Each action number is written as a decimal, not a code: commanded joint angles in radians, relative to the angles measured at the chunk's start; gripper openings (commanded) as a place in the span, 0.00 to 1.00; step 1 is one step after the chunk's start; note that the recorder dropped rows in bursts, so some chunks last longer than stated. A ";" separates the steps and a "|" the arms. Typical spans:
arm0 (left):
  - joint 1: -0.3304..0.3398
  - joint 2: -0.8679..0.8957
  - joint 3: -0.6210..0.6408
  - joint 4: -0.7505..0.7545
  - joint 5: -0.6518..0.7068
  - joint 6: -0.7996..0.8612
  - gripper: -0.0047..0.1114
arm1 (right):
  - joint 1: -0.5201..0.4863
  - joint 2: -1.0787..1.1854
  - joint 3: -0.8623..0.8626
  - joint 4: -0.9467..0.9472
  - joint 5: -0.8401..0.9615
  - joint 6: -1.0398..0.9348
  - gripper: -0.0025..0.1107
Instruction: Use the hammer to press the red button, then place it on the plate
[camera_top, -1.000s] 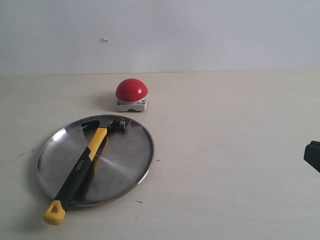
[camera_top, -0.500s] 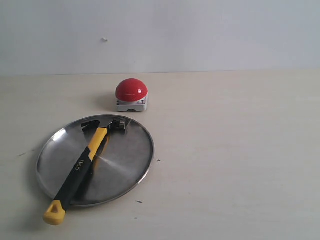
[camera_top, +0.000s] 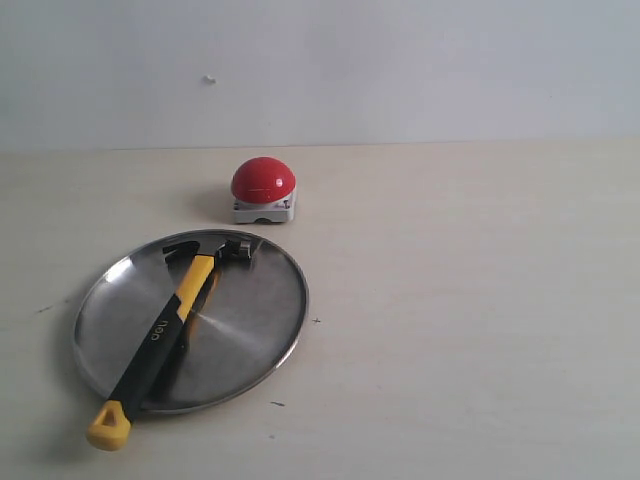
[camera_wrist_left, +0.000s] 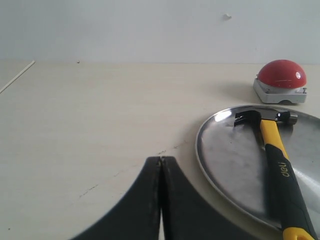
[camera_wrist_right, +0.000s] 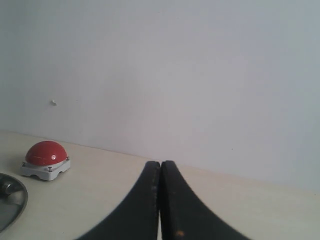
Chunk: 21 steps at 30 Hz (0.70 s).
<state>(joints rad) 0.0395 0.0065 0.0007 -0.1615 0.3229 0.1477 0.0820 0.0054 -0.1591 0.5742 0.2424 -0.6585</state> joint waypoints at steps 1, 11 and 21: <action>0.002 -0.006 -0.001 0.003 -0.002 0.006 0.04 | -0.007 -0.005 0.012 -0.073 0.003 0.073 0.02; 0.002 -0.006 -0.001 0.003 -0.002 0.006 0.04 | -0.007 -0.005 0.015 -0.785 0.064 0.975 0.02; 0.002 -0.006 -0.001 0.003 -0.002 0.006 0.04 | -0.007 -0.005 0.159 -0.733 -0.018 0.858 0.02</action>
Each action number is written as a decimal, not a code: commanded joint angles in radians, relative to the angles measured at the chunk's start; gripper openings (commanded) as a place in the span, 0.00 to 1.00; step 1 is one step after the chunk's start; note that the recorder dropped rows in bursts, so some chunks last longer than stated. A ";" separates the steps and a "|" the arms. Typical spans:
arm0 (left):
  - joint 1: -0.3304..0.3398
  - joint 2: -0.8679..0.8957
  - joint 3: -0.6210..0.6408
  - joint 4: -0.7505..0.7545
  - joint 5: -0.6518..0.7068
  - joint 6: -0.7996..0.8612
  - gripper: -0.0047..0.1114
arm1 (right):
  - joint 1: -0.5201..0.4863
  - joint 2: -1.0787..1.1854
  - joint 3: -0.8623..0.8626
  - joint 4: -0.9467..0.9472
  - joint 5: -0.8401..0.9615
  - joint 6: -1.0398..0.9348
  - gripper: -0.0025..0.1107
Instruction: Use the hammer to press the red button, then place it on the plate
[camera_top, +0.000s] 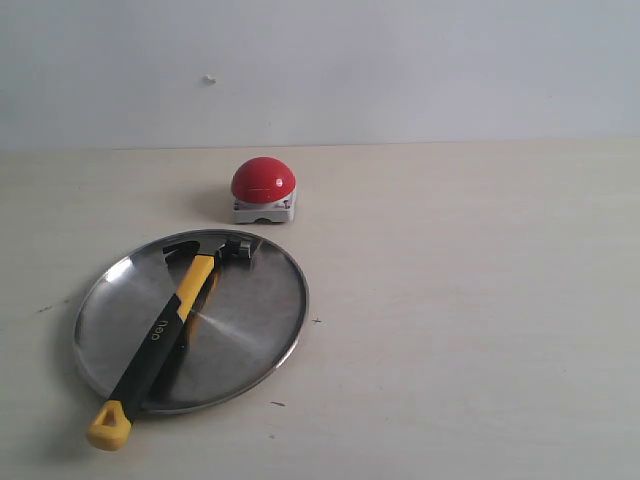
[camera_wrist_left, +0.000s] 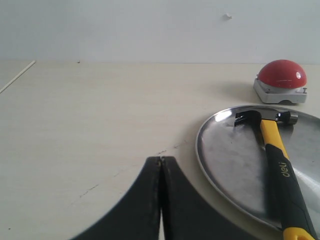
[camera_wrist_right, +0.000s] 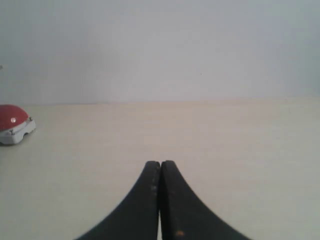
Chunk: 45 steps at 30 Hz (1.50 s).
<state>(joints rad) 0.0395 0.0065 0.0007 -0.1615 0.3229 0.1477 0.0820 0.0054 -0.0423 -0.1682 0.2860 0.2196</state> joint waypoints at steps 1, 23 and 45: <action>0.002 -0.006 -0.001 0.003 -0.002 0.006 0.04 | -0.007 -0.005 0.042 0.012 -0.077 -0.035 0.02; 0.002 -0.006 -0.001 0.003 -0.002 0.006 0.04 | -0.106 -0.005 0.042 0.102 -0.012 -0.069 0.02; 0.002 -0.006 -0.001 0.003 -0.002 0.006 0.04 | -0.106 -0.005 0.042 0.112 -0.012 -0.069 0.02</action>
